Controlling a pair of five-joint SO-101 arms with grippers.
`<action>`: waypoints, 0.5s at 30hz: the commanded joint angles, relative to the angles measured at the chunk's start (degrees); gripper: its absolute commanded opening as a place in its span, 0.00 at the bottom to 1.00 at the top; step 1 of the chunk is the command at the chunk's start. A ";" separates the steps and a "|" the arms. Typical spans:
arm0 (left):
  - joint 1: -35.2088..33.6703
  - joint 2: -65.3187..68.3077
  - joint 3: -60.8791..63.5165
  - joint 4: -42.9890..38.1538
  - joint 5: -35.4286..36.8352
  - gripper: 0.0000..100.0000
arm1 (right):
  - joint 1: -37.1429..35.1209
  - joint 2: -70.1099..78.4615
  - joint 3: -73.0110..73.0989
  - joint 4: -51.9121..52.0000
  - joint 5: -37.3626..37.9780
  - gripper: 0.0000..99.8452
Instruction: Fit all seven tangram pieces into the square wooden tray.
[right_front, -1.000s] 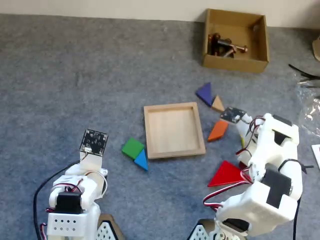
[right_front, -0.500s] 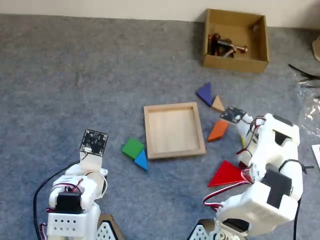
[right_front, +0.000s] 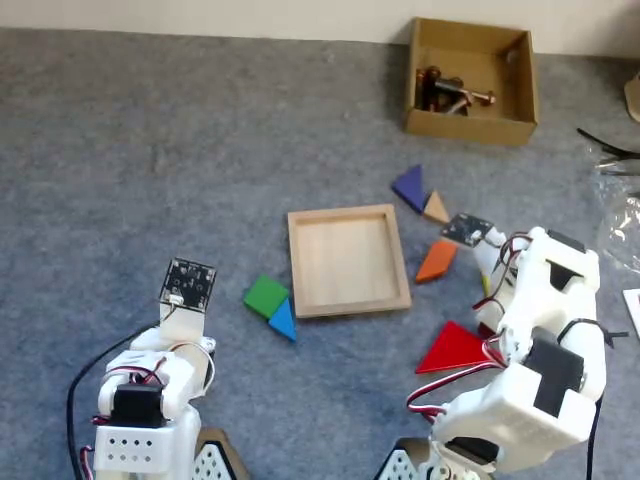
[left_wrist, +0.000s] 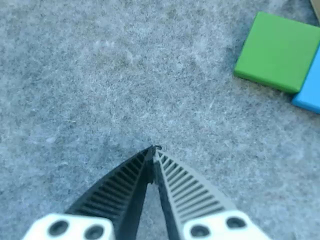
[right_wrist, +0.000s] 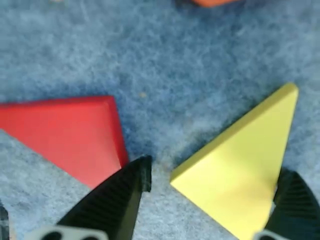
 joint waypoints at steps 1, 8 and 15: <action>1.36 -0.31 1.19 0.18 0.44 0.01 | 0.66 -1.10 -0.31 -0.75 -0.62 0.37; 1.36 -0.31 1.19 0.18 0.44 0.01 | 1.89 -1.10 -0.31 -0.75 -0.62 0.37; 1.36 -0.31 1.19 0.18 0.44 0.01 | 2.95 -1.10 -0.31 -0.75 -0.62 0.37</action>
